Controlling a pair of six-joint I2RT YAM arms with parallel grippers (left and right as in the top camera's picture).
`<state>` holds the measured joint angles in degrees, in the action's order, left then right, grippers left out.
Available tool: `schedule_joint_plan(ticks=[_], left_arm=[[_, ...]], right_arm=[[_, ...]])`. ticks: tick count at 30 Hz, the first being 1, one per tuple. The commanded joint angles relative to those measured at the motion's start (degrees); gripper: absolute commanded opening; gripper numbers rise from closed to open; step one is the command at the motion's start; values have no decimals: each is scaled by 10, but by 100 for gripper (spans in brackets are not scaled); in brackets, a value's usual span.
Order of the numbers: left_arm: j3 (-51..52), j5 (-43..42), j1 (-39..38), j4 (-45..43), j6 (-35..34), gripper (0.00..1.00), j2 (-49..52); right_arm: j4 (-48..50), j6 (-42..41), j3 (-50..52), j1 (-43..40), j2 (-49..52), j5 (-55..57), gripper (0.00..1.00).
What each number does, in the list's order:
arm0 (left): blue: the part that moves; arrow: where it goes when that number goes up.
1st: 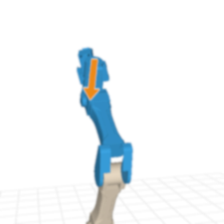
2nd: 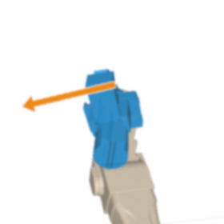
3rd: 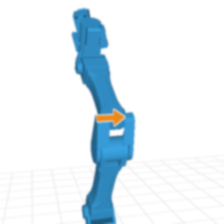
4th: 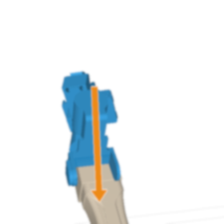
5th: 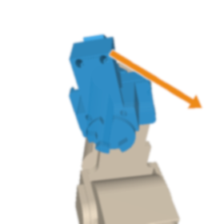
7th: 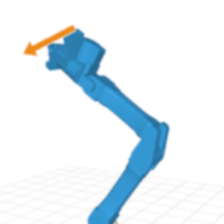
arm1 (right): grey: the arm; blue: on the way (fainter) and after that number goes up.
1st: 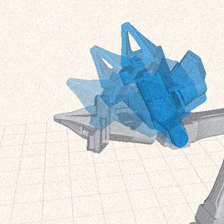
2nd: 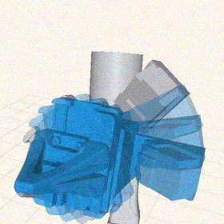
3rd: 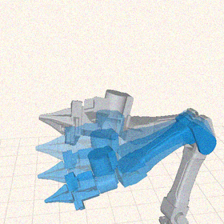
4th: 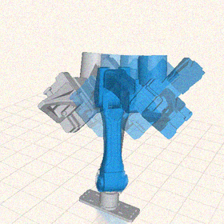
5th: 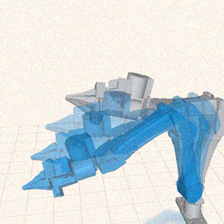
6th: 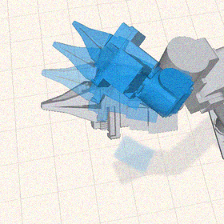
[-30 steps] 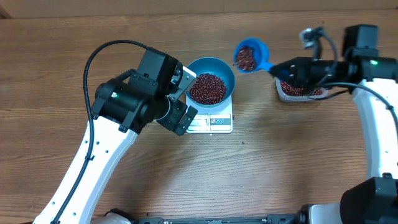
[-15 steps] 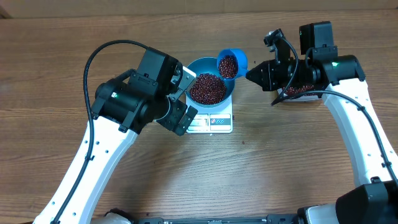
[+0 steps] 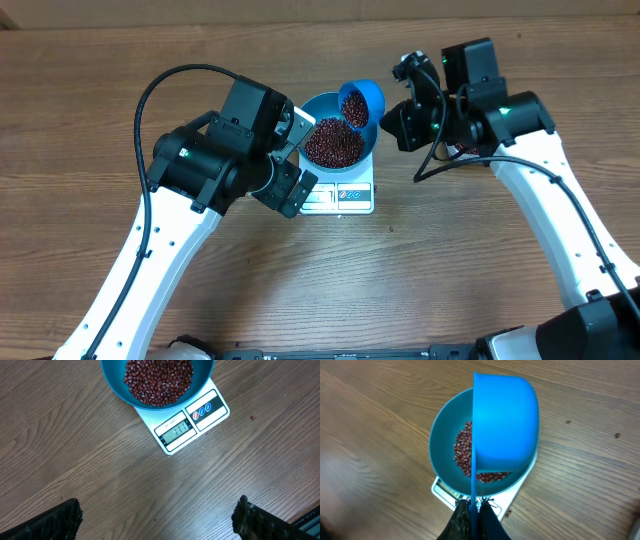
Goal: Scoop item into bowl and weigh 150g on scale
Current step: 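Tilt the scoop slowly to trickle beans into the bowl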
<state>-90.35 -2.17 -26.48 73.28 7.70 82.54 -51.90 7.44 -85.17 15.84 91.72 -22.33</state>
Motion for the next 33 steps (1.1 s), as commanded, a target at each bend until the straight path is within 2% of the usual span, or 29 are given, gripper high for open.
schedule_joint_plan(ticks=[1,21,26,33], left_arm=[[1,-6,2,0,9,100,-2],[1,-6,2,0,9,100,-2],[1,-6,2,0,9,100,-2],[1,-6,2,0,9,100,-2]], right_arm=[[7,-1,-18,15,-13,52,4],[17,1,-18,29,-13,58,4],[19,52,-18,38,-13,61,4],[21,56,-18,40,-13,99,4]])
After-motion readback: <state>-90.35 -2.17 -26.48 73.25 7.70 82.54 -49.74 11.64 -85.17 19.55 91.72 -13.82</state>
